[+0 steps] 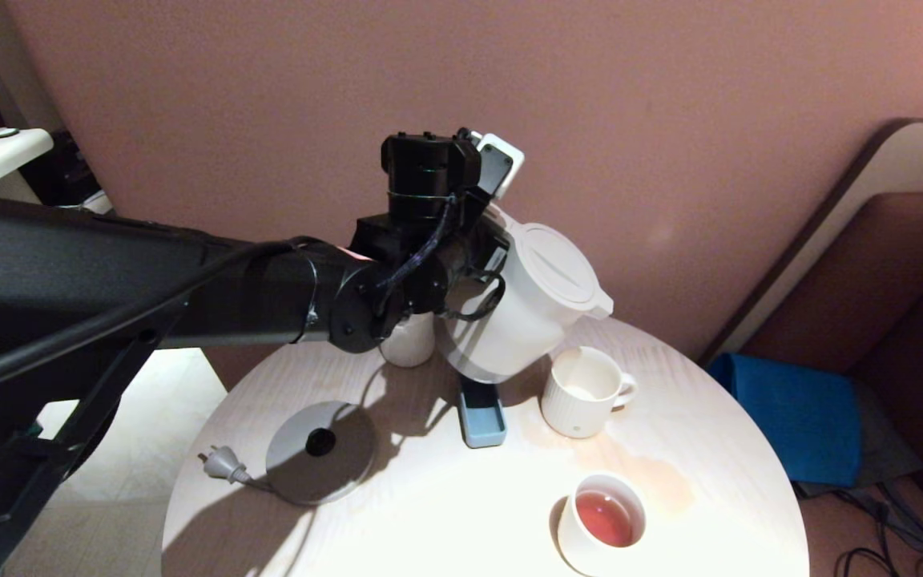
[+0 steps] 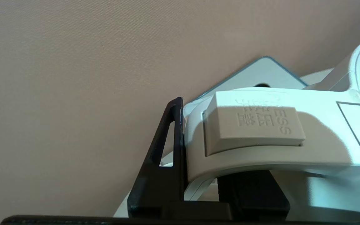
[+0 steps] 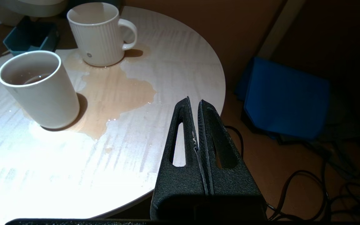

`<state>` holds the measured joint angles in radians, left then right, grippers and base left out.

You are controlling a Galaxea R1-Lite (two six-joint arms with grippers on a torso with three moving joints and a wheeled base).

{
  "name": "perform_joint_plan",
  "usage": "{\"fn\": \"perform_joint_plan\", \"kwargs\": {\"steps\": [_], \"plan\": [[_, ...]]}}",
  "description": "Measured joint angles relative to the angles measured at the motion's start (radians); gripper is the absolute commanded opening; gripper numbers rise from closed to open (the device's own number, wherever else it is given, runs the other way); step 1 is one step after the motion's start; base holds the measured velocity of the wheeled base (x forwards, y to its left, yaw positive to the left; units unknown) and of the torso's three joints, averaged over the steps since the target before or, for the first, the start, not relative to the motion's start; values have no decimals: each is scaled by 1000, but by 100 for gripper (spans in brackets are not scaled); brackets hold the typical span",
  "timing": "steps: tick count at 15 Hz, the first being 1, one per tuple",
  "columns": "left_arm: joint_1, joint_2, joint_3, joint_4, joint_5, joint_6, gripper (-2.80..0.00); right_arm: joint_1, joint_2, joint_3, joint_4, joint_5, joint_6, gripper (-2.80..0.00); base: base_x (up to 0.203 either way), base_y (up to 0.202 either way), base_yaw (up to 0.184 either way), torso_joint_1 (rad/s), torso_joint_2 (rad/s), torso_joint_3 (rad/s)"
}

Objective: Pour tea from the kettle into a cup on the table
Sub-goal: Pour water into the cup

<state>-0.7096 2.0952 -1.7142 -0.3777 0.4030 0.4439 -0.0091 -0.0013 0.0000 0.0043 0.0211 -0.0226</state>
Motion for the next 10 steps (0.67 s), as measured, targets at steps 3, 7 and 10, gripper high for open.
{"fn": "perform_joint_plan", "kwargs": {"steps": [3, 7, 10], "plan": [[1, 22, -55, 4, 2, 17, -280, 0, 0, 0, 0, 0, 0, -280, 0, 0, 0, 0, 0, 0], [1, 49, -114, 8, 1, 42, -280, 0, 0, 0, 0, 0, 0, -280, 0, 0, 0, 0, 0, 0], [1, 56, -115, 11, 0, 56, -280, 0, 0, 0, 0, 0, 0, -280, 0, 0, 0, 0, 0, 0]]}}
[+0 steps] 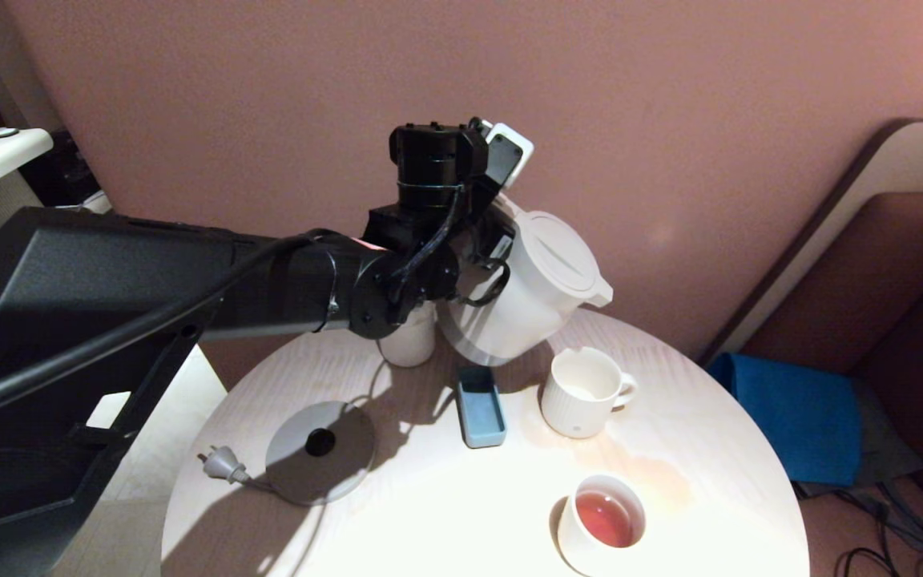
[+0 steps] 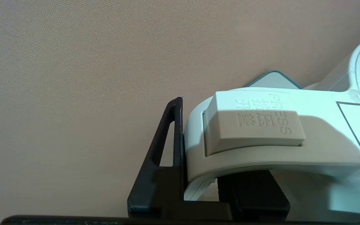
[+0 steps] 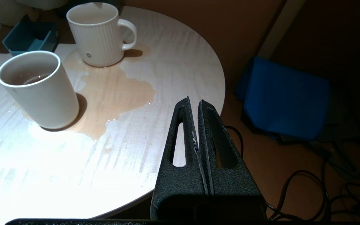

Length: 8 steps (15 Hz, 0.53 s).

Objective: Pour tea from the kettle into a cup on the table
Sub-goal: Pour water into the cup

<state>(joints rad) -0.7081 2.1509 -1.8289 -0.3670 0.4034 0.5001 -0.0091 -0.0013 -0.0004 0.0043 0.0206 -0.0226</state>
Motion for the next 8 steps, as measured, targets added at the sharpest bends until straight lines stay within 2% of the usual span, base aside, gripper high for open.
{"fn": "perform_joint_plan", "kwargs": {"steps": [8], "plan": [[0, -7, 57, 3, -1, 110, -280, 0, 0, 0, 0, 0, 0, -280, 0, 0, 0, 0, 0, 0]]}}
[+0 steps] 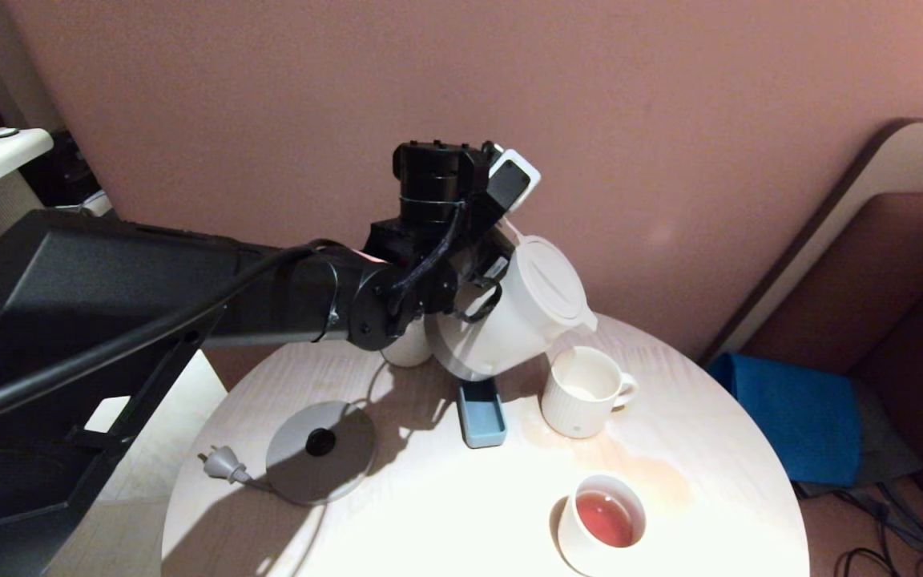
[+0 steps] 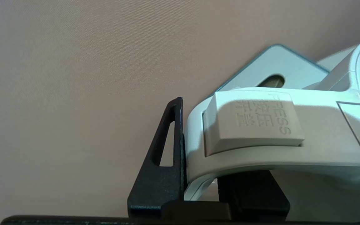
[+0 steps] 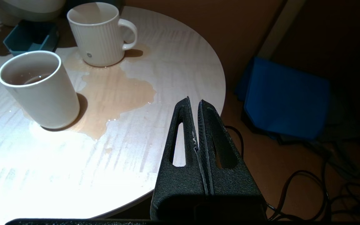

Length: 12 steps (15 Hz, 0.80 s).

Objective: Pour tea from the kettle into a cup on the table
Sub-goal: Pour water into the cup

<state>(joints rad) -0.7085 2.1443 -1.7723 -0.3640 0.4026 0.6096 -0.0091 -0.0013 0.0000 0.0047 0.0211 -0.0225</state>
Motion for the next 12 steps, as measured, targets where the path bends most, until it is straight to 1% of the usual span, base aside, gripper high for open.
{"fn": "perform_joint_plan", "kwargs": {"steps": [5, 9, 12], "plan": [[0, -3, 3, 0, 0, 86, -280, 0, 0, 0, 0, 0, 0, -280, 0, 0, 0, 0, 0, 0], [0, 2, -5, 1, 0, 140, -280, 0, 0, 0, 0, 0, 0, -280, 0, 0, 0, 0, 0, 0], [0, 15, -46, 11, -1, 155, -280, 0, 0, 0, 0, 0, 0, -280, 0, 0, 0, 0, 0, 0]]}}
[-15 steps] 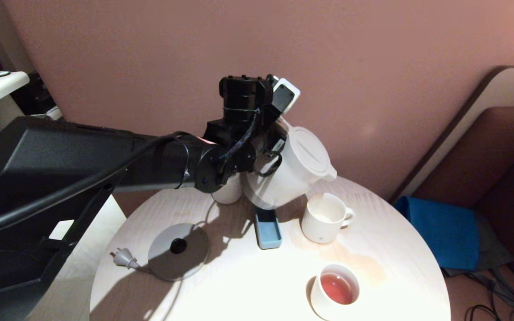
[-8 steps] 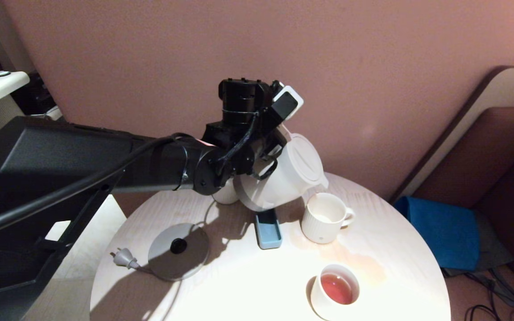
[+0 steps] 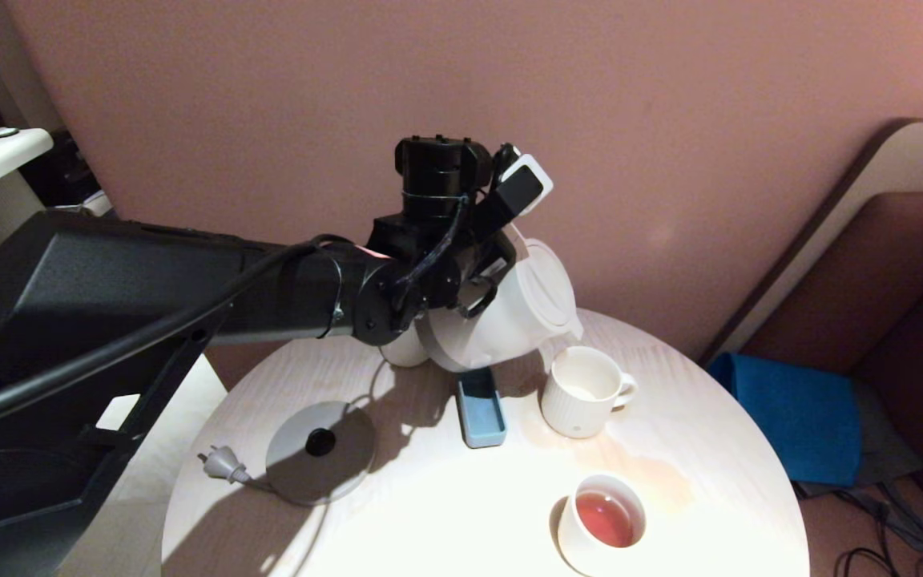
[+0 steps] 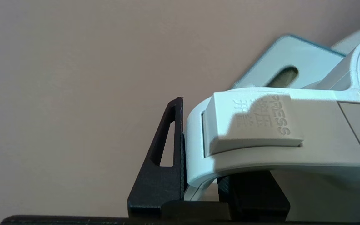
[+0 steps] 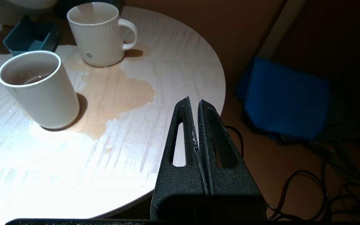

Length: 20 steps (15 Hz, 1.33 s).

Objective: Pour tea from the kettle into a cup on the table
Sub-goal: Pour water into the cup

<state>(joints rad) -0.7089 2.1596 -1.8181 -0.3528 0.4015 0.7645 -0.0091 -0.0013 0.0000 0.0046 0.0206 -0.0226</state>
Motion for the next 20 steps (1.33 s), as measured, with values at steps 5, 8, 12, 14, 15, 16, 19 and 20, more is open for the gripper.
{"fn": "perform_joint_plan", "kwargs": {"steps": [5, 8, 12, 14, 15, 16, 19, 20], "plan": [[-12, 23, -83, 62, 0, 1, -280, 0, 0, 0, 0, 0, 0, -280, 0, 0, 0, 0, 0, 0], [-22, 31, -93, 71, 0, 33, -280, 0, 0, 0, 0, 0, 0, -280, 0, 0, 0, 0, 0, 0], [-33, 36, -95, 82, 1, 76, -280, 0, 0, 0, 0, 0, 0, -280, 0, 0, 0, 0, 0, 0], [-40, 36, -99, 110, 1, 79, -280, 0, 0, 0, 0, 0, 0, -280, 0, 0, 0, 0, 0, 0], [-43, 36, -102, 114, 1, 84, -280, 0, 0, 0, 0, 0, 0, -280, 0, 0, 0, 0, 0, 0], [-46, 36, -105, 114, 1, 89, -280, 0, 0, 0, 0, 0, 0, -280, 0, 0, 0, 0, 0, 0], [-51, 35, -106, 114, 2, 103, -280, 0, 0, 0, 0, 0, 0, -280, 0, 0, 0, 0, 0, 0], [-51, 35, -106, 114, 3, 116, -280, 0, 0, 0, 0, 0, 0, -280, 0, 0, 0, 0, 0, 0]]}}
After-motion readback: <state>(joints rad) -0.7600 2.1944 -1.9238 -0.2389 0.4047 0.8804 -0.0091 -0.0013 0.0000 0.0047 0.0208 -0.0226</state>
